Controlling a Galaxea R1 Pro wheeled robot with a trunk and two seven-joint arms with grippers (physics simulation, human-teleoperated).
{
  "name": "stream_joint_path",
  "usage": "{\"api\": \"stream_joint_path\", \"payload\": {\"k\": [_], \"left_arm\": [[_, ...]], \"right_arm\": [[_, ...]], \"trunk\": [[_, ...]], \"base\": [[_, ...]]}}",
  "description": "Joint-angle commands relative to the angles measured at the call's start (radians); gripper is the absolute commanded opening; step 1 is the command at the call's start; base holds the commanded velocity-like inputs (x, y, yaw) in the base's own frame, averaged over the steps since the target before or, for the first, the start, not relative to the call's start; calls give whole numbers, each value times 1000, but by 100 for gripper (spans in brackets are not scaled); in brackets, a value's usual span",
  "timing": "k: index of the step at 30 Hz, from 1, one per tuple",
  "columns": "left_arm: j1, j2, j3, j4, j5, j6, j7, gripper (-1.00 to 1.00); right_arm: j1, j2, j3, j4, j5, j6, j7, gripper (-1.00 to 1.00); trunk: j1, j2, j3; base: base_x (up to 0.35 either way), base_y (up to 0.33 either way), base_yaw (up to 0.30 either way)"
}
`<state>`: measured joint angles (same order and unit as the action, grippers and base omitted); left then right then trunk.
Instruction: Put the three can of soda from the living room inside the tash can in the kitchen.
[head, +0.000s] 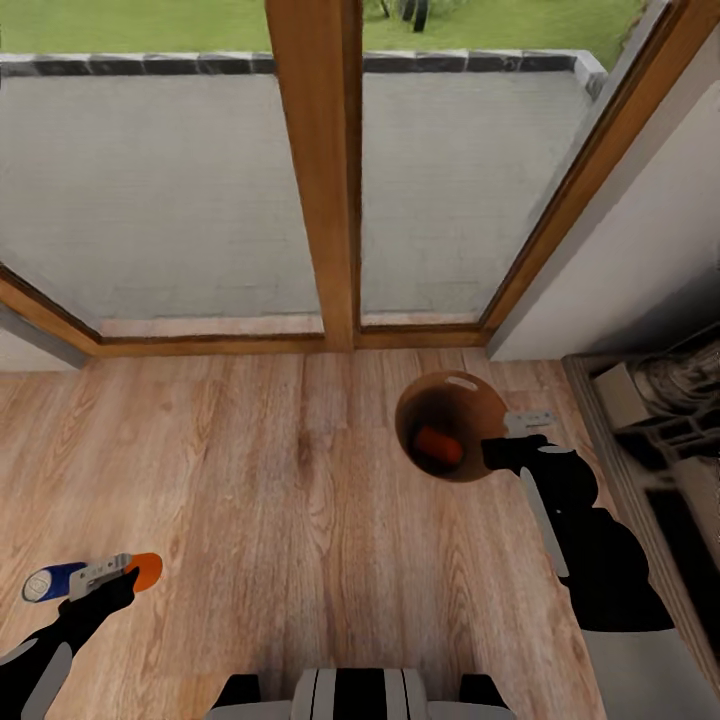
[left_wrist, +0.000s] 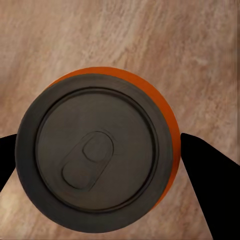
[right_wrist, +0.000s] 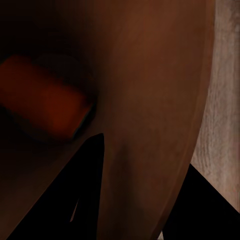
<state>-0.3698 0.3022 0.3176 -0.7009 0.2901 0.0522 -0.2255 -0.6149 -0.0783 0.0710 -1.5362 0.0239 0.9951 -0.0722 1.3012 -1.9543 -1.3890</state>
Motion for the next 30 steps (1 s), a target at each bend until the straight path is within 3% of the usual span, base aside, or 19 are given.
{"api": "stream_joint_path", "payload": {"k": [1,15,30], "left_arm": [[0,0,0,0,0,0,0,-100],[0,0,0,0,0,0,0,-100],[0,0,0,0,0,0,0,-100]], "right_arm": [[0,0,1,0,-16,-1,0,-100],[0,1,3,0,-16,-1,0,-100],[0,2,3,0,-16,-1,0,-100]], "trunk": [[-4,7,4],[-58,105,57],[-115,210,104]], "base": [[0,0,8],[0,0,8],[0,0,137]]}}
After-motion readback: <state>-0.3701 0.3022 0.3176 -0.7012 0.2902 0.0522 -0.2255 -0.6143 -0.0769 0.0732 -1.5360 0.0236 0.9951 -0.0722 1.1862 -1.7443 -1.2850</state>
